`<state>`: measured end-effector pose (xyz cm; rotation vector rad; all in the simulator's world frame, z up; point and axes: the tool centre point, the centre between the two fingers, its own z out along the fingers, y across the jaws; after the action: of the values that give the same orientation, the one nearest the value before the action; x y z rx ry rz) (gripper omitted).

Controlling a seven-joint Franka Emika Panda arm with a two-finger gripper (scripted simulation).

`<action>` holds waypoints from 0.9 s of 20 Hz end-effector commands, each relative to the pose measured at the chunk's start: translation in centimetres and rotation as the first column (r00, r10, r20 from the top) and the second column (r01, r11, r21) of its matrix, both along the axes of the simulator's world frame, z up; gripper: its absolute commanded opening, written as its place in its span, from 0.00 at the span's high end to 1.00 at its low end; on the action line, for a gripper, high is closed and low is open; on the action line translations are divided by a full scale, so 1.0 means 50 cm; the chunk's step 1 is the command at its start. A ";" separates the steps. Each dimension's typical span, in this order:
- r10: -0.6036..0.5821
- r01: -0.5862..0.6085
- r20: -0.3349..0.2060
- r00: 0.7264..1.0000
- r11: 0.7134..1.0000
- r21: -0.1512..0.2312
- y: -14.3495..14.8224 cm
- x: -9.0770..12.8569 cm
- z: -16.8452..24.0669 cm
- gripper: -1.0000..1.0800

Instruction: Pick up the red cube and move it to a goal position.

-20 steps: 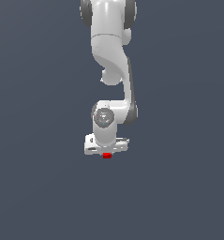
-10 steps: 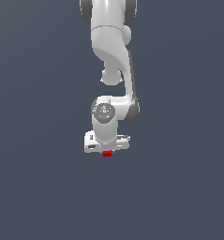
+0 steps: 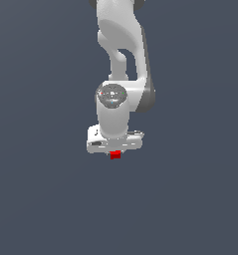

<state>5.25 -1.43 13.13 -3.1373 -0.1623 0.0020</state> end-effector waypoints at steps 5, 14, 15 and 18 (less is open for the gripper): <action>0.000 0.000 0.001 1.000 1.000 0.000 0.014 0.005 0.157 1.00; 0.000 0.000 0.001 1.000 1.000 0.000 0.032 0.017 0.363 1.00; 0.000 0.000 0.001 1.000 1.000 0.000 0.033 0.018 0.383 1.00; 0.000 0.000 0.001 1.000 1.000 0.000 0.038 0.022 0.433 1.00</action>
<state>6.32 0.35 33.51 -3.1374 -0.1627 -0.0020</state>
